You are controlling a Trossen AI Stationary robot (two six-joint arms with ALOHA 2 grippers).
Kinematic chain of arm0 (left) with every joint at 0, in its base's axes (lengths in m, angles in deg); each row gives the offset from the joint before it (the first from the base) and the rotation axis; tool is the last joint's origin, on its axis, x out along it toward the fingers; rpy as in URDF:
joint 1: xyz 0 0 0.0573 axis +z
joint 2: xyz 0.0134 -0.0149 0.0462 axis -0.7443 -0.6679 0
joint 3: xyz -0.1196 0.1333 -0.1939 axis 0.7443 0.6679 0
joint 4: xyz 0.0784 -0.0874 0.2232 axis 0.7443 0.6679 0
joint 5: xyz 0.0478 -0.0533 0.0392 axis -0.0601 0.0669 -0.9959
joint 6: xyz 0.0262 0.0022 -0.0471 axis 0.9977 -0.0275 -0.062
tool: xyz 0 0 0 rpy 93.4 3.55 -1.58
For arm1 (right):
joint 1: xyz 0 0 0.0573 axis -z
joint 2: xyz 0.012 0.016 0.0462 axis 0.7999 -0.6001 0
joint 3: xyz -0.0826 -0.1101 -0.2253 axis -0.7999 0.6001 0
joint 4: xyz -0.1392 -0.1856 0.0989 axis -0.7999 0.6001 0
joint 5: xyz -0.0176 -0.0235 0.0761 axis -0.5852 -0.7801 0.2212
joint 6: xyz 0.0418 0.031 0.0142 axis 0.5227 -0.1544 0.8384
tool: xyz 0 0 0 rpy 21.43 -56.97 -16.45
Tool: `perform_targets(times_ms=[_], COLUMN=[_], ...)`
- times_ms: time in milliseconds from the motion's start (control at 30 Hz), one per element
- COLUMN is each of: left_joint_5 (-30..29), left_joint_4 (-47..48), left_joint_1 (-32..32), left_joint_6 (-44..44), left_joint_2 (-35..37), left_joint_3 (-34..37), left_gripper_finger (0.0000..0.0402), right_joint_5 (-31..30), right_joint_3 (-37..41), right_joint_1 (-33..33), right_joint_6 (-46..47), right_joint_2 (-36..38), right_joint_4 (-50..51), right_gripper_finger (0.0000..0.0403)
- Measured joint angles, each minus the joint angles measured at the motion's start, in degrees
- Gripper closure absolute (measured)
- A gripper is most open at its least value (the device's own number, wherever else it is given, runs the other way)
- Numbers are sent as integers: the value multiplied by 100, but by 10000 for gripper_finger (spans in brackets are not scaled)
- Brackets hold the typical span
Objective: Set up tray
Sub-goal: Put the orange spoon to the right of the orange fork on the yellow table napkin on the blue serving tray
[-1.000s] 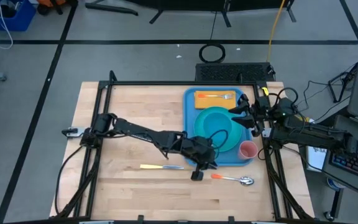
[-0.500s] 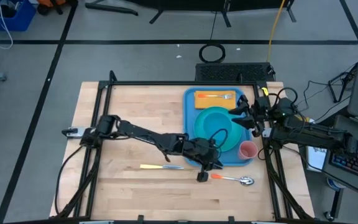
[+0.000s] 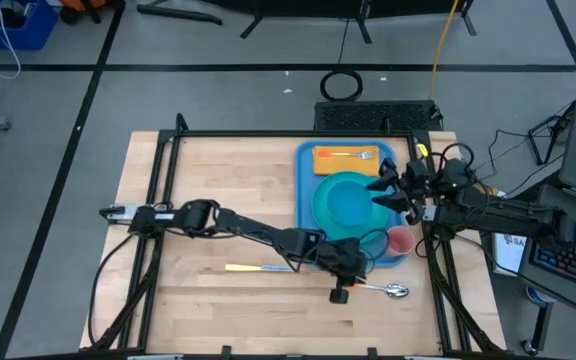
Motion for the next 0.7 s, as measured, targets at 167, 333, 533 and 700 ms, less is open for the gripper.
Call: perform_targets(times_ms=[167, 333, 533, 700], left_joint_5=[-30, -50, -208, -373], left_joint_4=[516, 544, 438, 302], left_joint_1=[-83, -117, -98, -99], left_joint_6=[187, 394, 497, 511], left_joint_2=[-457, -603, -603, -744], left_joint_3=[-602, -774, -774, -777], left_gripper_finger=[338, 296, 250, 243], right_joint_5=[0, -24, -40, -42], right_joint_3=[0, 0, 0, 0], right_joint_1=[-169, -230, -230, -230], right_joint_6=[-30, -109, -155, -148], right_joint_2=[2, 2, 0, 0], right_joint_4=[-9, -57, -53, -20], right_gripper_finger=[239, 239, 239, 238])
